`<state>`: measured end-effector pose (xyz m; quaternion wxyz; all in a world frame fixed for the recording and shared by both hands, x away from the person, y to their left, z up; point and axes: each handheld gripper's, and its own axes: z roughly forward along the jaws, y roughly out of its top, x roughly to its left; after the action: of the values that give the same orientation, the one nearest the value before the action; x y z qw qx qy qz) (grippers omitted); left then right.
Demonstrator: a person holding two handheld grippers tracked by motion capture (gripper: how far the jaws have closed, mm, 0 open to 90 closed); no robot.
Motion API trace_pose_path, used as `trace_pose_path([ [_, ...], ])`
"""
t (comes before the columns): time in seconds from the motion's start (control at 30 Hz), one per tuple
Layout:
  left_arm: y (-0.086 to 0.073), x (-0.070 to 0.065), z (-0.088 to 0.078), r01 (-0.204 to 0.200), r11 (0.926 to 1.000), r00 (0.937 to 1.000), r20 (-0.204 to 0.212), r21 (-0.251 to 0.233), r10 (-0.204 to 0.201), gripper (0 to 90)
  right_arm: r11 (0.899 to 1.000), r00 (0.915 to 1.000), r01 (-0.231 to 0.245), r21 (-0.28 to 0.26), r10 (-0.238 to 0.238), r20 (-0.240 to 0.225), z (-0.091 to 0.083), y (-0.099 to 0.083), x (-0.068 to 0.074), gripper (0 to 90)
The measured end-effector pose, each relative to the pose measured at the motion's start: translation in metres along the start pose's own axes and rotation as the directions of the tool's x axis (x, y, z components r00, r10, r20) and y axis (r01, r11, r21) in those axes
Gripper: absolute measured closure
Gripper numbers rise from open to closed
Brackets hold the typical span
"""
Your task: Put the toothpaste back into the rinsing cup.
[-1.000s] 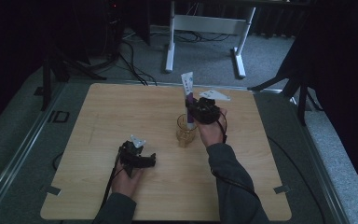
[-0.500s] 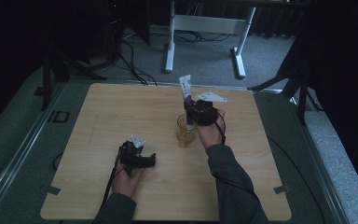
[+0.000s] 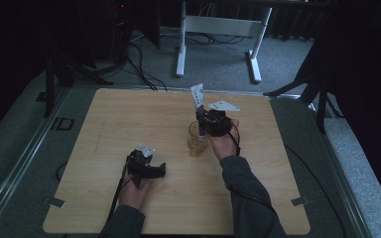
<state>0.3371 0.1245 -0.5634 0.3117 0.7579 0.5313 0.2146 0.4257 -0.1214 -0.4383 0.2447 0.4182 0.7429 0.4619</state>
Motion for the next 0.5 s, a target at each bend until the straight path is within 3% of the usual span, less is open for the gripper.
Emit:
trace_pose_path([
  [0.5, 0.0, 0.0, 0.0, -0.003, 1.0, 1.0, 0.0, 0.002, 0.003, 7.8, 0.999, 0.9997, 0.025, 0.039, -0.025, 0.004, 0.004, -0.011, -0.001, 71.2],
])
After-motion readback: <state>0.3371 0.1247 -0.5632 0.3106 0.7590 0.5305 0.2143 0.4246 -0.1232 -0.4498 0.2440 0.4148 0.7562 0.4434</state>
